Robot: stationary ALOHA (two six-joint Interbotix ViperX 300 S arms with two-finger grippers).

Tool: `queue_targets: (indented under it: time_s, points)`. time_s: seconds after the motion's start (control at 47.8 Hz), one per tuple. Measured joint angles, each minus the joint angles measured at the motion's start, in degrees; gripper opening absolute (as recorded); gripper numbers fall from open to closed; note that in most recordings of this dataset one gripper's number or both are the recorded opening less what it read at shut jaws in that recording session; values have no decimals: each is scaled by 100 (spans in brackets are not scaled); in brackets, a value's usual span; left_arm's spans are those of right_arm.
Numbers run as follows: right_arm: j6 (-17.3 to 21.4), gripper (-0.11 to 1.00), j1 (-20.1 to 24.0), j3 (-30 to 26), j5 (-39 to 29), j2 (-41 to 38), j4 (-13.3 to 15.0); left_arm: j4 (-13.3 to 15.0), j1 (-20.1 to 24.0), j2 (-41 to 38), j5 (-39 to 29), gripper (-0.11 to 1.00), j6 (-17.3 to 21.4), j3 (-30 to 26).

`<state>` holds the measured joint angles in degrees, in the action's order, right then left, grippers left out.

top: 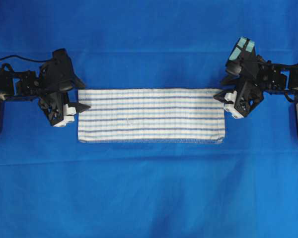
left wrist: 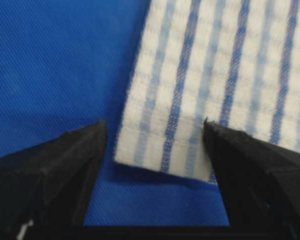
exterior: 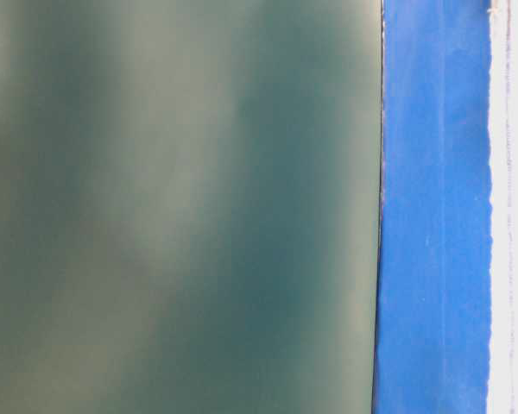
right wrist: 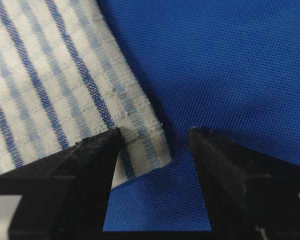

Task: Fold the blue towel.
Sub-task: 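Grasp the folded strip's left and right ends with both grippers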

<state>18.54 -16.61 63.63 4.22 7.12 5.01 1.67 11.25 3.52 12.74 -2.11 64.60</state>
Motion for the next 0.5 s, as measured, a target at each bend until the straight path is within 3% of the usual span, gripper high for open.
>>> queue_targets:
  time_s: [0.23,0.314,0.46,0.502]
  points:
    - [-26,58,0,-44,53,-53,0,0,9,0,-18,66,-105,0]
    - [-62,46,18,-53,53,-62,18,0,35,0,-44,45,-132,-9]
    - [-105,7,176,-79,53,-53,35,-9,-18,0,-176,8,-141,-53]
    - [-114,5,176,-79,53,-53,26,-9,-26,-9,-193,4,-141,-70]
